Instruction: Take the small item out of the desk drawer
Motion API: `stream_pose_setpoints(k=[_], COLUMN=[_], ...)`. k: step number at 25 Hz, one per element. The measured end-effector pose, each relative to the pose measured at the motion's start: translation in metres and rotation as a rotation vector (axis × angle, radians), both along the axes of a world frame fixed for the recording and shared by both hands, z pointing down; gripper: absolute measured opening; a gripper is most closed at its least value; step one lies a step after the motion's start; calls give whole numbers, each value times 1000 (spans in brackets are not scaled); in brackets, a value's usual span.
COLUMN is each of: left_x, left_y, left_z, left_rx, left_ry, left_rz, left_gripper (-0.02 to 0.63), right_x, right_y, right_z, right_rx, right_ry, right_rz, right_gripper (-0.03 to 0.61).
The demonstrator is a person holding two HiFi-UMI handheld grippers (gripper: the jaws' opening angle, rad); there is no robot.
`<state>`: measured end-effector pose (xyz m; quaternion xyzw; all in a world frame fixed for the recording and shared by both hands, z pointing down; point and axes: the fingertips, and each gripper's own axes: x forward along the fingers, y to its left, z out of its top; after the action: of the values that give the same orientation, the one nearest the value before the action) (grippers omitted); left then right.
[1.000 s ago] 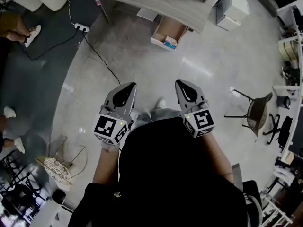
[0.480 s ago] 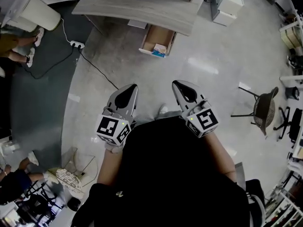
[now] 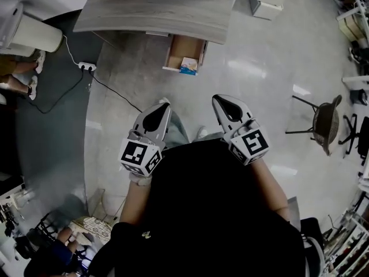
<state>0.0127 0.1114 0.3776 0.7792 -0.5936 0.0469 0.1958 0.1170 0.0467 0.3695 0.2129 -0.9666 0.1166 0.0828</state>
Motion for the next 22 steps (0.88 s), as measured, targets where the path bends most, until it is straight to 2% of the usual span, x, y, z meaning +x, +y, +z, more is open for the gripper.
stream_pose_setpoints(k=[4,9,15,22], left_x=[-35,-87,-132,-160], left_y=[-31,-71,-111,-144], left_z=[3,7,13,32], left_rx=[2,10,6,-33], left_ry=[7,28,47,33], left_rz=[58,151,260,395], left_gripper=[9,9,9,9], right_x=[-32,-85,-131,-150], right_y=[-29,-62,-98,-119], right_z=[4,0,-10,-4], right_rx=[-33,-4,10,-15], right_ry=[34,88,87,92], right_rz=[75,144,246,382], right_gripper=[-3,-3,-3,-3])
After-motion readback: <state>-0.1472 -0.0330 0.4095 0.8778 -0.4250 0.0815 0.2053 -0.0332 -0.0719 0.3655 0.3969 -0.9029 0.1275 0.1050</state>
